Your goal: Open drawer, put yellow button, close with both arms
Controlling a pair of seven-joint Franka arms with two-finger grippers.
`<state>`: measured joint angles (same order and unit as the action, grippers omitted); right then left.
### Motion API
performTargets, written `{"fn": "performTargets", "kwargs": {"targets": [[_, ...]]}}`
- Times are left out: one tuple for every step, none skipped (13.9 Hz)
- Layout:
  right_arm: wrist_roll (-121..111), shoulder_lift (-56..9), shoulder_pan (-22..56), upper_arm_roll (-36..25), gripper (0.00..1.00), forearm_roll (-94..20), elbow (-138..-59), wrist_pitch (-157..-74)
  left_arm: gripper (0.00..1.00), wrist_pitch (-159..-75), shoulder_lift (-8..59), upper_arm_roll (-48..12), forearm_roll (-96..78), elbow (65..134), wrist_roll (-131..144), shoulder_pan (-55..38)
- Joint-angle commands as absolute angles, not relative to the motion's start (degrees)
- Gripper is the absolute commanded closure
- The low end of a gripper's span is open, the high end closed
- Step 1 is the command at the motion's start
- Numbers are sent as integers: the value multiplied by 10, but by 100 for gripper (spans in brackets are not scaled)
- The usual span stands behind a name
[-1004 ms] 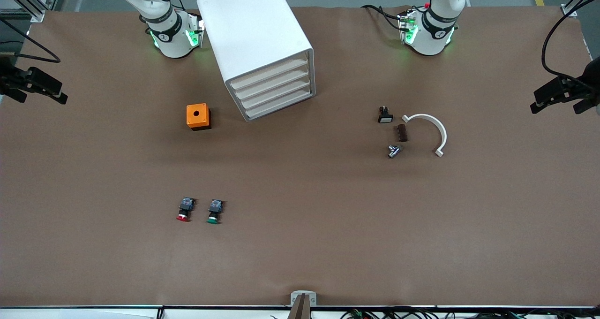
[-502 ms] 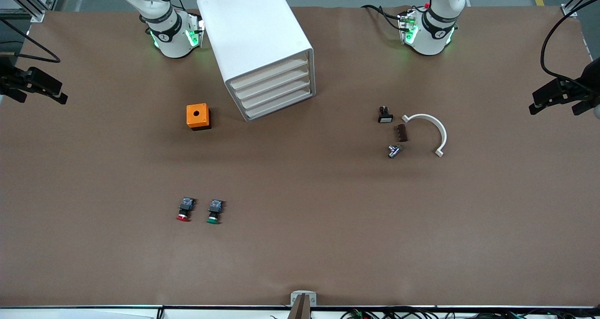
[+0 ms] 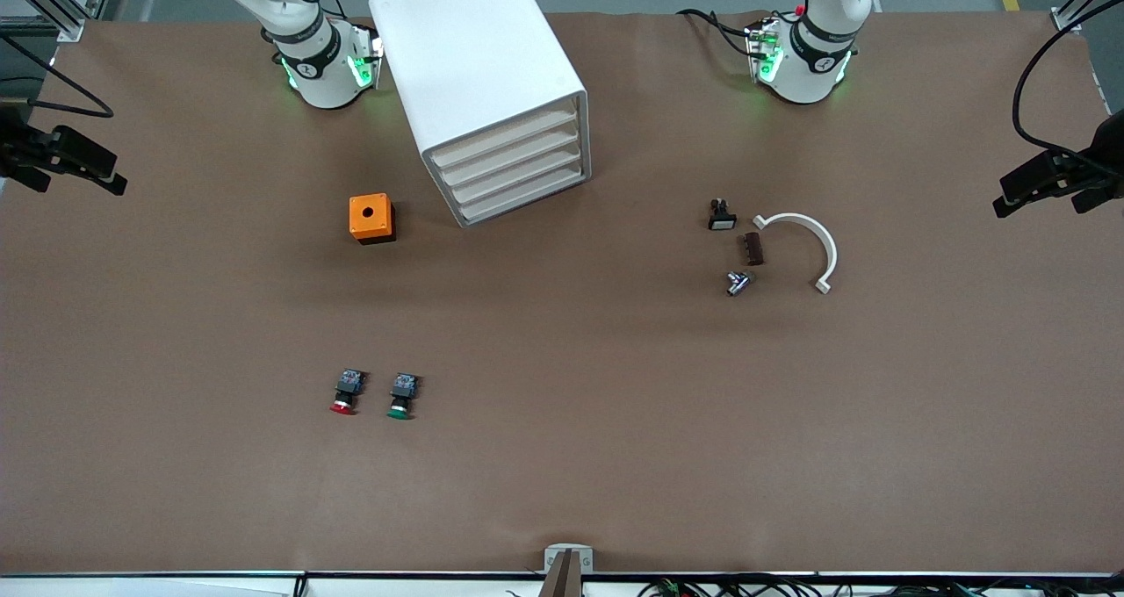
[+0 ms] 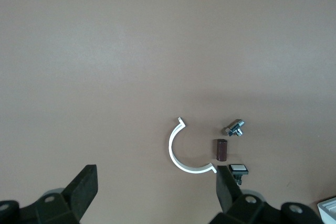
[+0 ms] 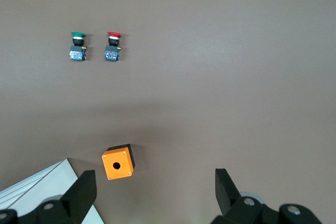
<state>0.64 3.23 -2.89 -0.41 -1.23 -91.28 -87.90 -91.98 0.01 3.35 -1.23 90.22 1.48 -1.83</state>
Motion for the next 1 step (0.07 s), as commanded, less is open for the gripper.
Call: {"fn": "performTargets", "kwargs": {"targets": [[3, 46, -34, -2, 0, -18, -927, -885, 1, -908, 4, 32, -4, 889, 24, -20]]}}
